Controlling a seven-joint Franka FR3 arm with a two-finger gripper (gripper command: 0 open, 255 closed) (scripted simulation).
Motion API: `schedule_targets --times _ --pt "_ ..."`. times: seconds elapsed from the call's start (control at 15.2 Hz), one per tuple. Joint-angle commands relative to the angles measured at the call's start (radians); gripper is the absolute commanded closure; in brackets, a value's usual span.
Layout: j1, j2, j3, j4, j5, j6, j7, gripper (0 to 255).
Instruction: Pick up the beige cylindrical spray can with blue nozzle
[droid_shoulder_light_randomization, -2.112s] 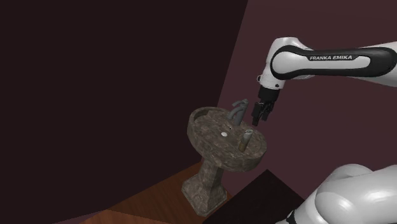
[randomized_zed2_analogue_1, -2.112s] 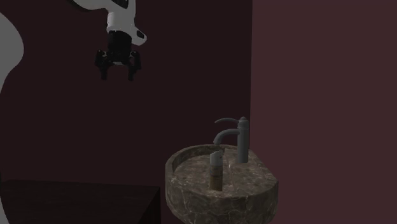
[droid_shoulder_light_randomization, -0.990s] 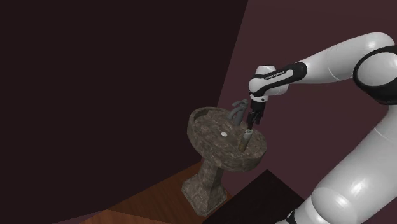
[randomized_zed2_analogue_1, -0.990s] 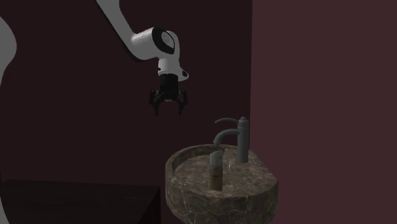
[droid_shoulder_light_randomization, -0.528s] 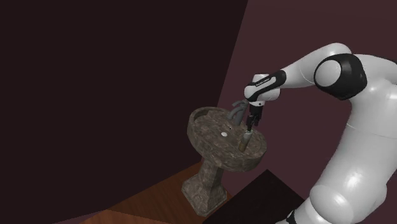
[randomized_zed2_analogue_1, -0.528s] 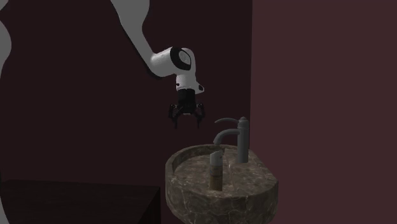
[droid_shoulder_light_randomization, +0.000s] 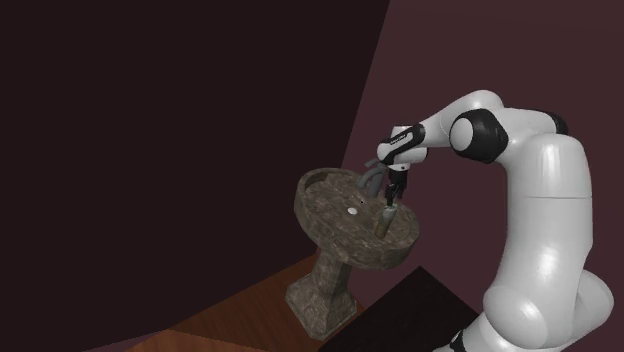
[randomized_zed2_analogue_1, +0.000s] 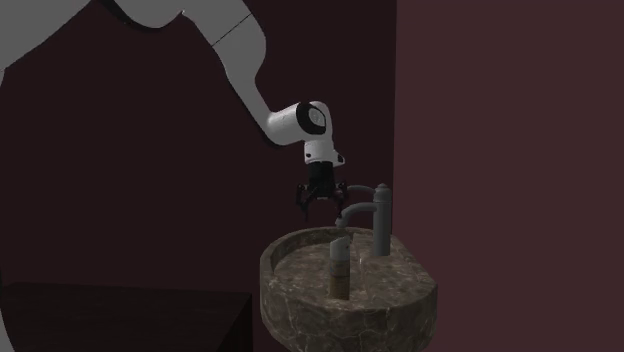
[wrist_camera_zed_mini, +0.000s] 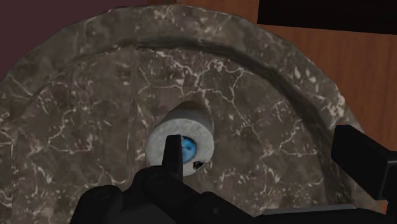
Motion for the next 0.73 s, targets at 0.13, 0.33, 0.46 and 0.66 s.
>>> schedule_targets --times 0.13,0.33,0.46,0.66 --pt "-0.053 0.157 0.004 0.177 0.013 -0.020 -0.041 0" --pt "-0.064 0.202 0.008 0.213 0.017 -0.011 -0.044 0" --pt "-0.067 0.220 0.010 0.215 0.020 0.005 -0.042 0" --pt "-0.070 0.249 0.014 0.221 0.024 0.027 -0.039 0"
